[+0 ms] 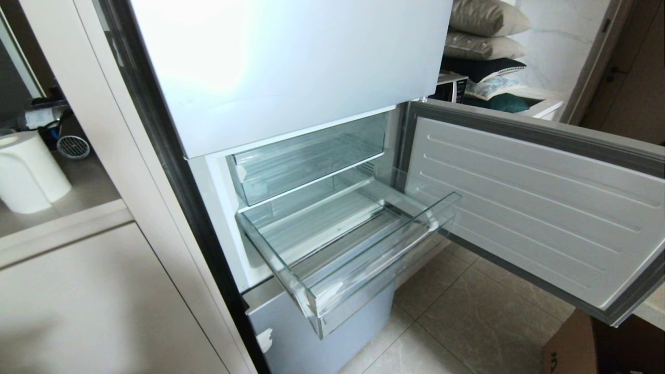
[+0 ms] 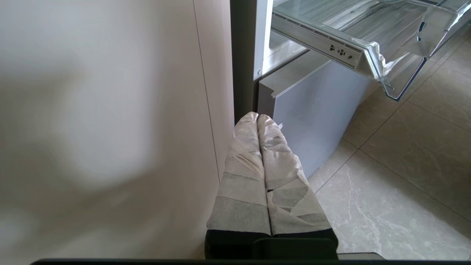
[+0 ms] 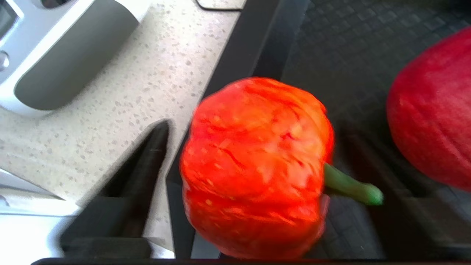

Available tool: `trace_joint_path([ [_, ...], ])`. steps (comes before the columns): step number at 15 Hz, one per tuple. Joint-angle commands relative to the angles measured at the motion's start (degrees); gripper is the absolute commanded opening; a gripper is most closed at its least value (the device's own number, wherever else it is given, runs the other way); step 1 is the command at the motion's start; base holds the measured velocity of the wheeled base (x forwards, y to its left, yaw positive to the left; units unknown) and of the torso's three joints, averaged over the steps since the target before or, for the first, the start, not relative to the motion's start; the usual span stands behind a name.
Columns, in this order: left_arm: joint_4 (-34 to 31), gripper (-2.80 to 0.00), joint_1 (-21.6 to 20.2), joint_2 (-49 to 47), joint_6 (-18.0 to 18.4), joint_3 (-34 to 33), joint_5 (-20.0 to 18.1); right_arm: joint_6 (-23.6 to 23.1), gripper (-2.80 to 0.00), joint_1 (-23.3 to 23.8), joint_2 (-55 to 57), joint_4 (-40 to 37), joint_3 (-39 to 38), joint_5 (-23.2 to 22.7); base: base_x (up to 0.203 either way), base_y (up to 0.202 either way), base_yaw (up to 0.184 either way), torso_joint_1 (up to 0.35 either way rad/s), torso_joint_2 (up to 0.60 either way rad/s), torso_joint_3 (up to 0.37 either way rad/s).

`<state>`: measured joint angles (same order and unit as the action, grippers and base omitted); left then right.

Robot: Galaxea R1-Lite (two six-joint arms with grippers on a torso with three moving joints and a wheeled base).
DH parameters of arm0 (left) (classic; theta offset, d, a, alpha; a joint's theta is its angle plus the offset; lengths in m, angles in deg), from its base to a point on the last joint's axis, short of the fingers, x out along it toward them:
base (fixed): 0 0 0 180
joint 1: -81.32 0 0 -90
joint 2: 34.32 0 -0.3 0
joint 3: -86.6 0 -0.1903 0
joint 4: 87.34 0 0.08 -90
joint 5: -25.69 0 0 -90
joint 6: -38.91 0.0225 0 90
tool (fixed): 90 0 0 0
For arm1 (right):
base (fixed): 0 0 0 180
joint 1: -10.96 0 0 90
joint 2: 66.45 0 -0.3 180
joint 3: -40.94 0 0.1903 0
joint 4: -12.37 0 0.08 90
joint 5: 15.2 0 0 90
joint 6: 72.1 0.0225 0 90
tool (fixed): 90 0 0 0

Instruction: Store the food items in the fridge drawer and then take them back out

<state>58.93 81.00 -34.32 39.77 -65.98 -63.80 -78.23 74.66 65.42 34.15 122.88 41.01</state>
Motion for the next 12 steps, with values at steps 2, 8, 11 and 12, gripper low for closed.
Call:
trace_joint_path([
  [2,-0.10,-2.80,-0.03,-0.09,0.03,0.00,0.02,-0.02,-2.80,0.20,-0.12,0.05,-0.48,-0.22,0.000,0.000,0.000,0.000,0.00,0.000],
  [8,-0.10,-2.80,-0.03,-0.09,0.03,0.00,0.02,1.11,-2.80,2.74,-7.25,-0.10,-2.16,1.05,0.000,0.000,0.000,0.000,0.00,0.000],
  [11,-0.10,-2.80,-0.03,-0.09,0.02,0.00,0.02,4.61,-2.80,5.15,-19.21,-0.06,-3.23,4.50,0.000,0.000,0.000,0.000,0.00,0.000],
  [12,-0.10,-2.80,-0.03,-0.09,0.03,0.00,0.02,6.77,-2.80,5.96,-23.95,-0.03,-2.88,5.39,0.000,0.000,0.000,0.000,0.00,0.000],
])
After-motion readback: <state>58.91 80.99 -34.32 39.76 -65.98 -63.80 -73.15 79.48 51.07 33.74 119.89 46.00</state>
